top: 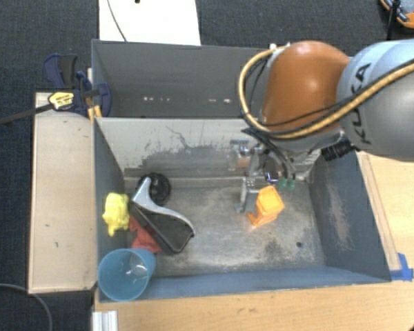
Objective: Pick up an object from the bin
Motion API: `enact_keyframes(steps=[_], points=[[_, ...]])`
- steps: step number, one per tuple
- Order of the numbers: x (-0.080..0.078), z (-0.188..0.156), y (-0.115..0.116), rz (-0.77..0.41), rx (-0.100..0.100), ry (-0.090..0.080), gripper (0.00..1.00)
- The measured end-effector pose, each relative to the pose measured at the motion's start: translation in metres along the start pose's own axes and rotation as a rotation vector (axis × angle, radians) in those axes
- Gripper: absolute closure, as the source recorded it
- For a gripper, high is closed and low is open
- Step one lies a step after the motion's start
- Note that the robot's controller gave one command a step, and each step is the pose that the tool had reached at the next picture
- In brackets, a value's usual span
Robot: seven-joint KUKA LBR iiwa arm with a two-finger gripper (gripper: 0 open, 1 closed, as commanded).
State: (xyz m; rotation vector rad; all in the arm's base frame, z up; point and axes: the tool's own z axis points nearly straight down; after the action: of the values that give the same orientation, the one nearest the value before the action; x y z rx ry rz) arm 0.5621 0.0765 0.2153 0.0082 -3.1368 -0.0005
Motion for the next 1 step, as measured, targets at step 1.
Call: enact_keyframes(steps=[1], points=[[-0.0011, -0.0048, -0.0004, 0.002, -0.001, -0.007, 0.0]])
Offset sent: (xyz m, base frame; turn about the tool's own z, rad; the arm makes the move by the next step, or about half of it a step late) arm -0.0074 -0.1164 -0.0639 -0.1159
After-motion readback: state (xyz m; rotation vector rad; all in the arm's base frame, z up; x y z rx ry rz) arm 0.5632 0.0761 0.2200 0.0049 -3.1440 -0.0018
